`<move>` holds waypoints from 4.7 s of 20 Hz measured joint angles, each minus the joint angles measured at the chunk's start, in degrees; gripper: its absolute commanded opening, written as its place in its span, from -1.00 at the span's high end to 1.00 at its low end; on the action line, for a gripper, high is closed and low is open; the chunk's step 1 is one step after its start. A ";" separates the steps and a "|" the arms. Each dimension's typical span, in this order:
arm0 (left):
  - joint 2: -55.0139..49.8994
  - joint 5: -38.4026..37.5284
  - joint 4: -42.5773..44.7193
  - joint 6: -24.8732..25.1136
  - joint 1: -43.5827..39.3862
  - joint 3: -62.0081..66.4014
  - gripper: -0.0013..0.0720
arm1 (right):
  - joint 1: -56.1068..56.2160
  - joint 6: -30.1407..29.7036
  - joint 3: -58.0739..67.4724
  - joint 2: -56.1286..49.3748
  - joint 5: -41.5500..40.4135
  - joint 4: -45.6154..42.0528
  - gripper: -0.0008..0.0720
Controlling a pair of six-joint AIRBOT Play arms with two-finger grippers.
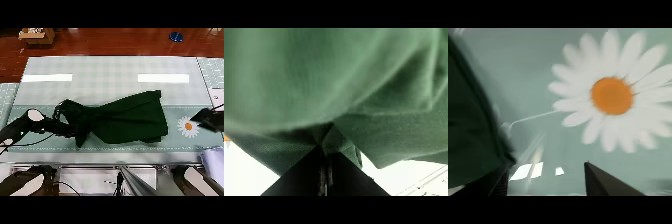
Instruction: Fold the shirts.
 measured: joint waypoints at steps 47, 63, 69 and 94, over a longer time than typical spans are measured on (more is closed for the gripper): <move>35.17 -37.77 28.92 -8.00 18.34 94.79 0.91 | 19.56 24.65 76.74 19.02 20.04 17.03 0.90; 24.61 -10.03 22.75 -6.34 16.72 47.15 0.90 | 30.03 16.98 56.41 -11.76 11.63 2.16 0.90; 5.53 12.35 9.51 -3.21 13.75 43.01 0.90 | 30.25 15.43 55.65 -28.22 -3.98 9.49 0.90; -12.61 -17.62 5.44 -6.78 18.14 35.50 -0.71 | 18.14 5.95 55.25 -35.63 -1.31 -11.10 -0.23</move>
